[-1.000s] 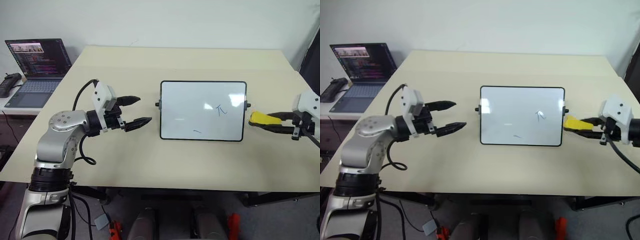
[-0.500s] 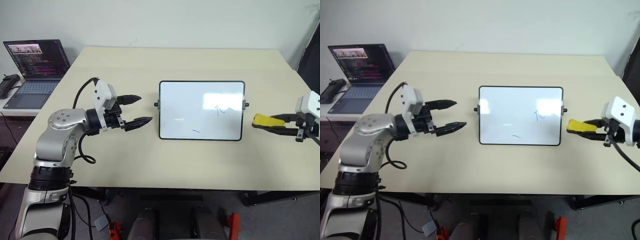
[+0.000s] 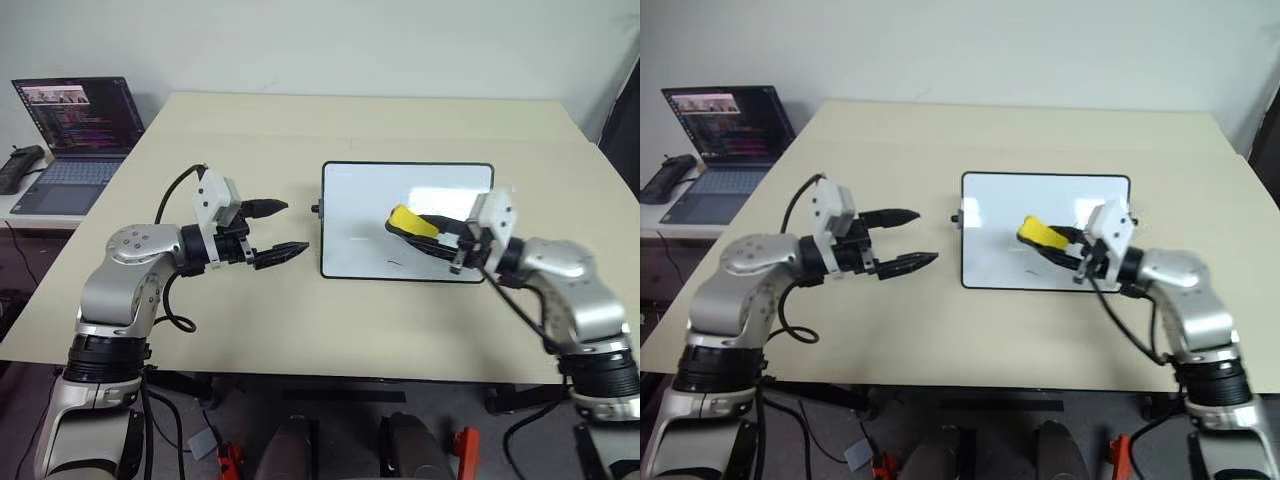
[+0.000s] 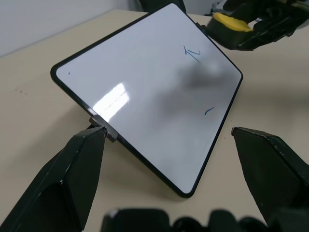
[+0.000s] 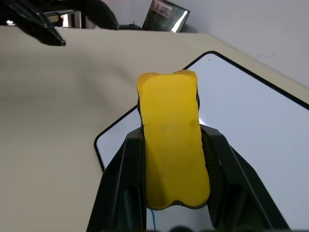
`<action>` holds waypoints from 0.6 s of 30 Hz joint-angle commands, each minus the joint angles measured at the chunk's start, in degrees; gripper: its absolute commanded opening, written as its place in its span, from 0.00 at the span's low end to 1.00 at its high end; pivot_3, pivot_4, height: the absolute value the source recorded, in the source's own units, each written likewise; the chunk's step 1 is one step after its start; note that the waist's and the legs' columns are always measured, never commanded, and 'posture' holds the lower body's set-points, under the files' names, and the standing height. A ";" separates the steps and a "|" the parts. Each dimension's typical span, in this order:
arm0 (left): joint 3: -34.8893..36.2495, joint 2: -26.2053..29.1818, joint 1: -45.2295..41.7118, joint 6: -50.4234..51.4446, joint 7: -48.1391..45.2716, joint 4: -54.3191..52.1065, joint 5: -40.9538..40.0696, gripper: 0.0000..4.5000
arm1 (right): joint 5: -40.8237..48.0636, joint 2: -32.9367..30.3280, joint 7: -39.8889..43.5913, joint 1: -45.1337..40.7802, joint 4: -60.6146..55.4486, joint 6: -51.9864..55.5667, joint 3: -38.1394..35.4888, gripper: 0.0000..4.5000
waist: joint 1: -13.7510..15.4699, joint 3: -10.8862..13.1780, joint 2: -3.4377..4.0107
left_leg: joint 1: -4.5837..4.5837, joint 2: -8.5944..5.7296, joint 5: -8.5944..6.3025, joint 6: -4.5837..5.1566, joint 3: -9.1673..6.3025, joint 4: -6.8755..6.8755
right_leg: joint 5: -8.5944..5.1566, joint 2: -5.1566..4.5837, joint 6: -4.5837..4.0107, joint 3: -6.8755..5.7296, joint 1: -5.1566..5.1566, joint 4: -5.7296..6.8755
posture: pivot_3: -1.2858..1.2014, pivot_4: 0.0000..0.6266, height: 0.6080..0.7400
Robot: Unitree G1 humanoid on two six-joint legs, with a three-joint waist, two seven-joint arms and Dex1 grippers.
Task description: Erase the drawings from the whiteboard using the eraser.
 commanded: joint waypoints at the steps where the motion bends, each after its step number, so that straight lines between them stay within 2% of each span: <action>1: 0.18 0.70 0.11 -0.10 -0.24 -0.88 0.03 1.00 | -5.29 1.47 -1.72 -0.89 4.95 -7.74 2.59 0.25 | -0.03 0.00 0.00 | 0.00 0.00 0.00 0.00 0.00 0.00 | 0.00 0.00 0.00 0.00 0.00 0.01 | 0.52 0.24 1.00; 4: 0.32 0.59 0.53 0.52 0.00 -1.81 -0.28 1.00 | -9.36 2.41 -1.57 -1.93 10.47 -11.61 5.96 0.25 | -0.21 0.00 0.00 | 0.04 0.01 0.00 0.00 0.02 -0.01 | 0.00 0.01 0.00 0.00 0.00 0.03 | 0.52 0.24 1.00; 14: 1.30 1.21 2.12 1.87 0.67 -4.04 -0.83 1.00 | -17.91 3.18 -4.44 -4.84 25.72 -21.85 9.07 0.25 | -0.41 -0.01 0.00 | 0.15 0.02 0.00 0.00 0.05 -0.02 | 0.00 0.02 -0.01 0.04 0.04 0.10 | 0.52 0.24 1.00; 18: 1.59 1.42 2.59 2.31 0.90 -4.68 -1.05 1.00 | -22.99 1.03 -8.66 -6.01 31.45 -26.14 9.56 0.25 | -0.41 0.00 0.00 | 0.65 0.03 0.00 0.00 0.04 -0.02 | -0.01 0.03 0.00 0.03 0.62 0.03 | 0.52 0.24 1.00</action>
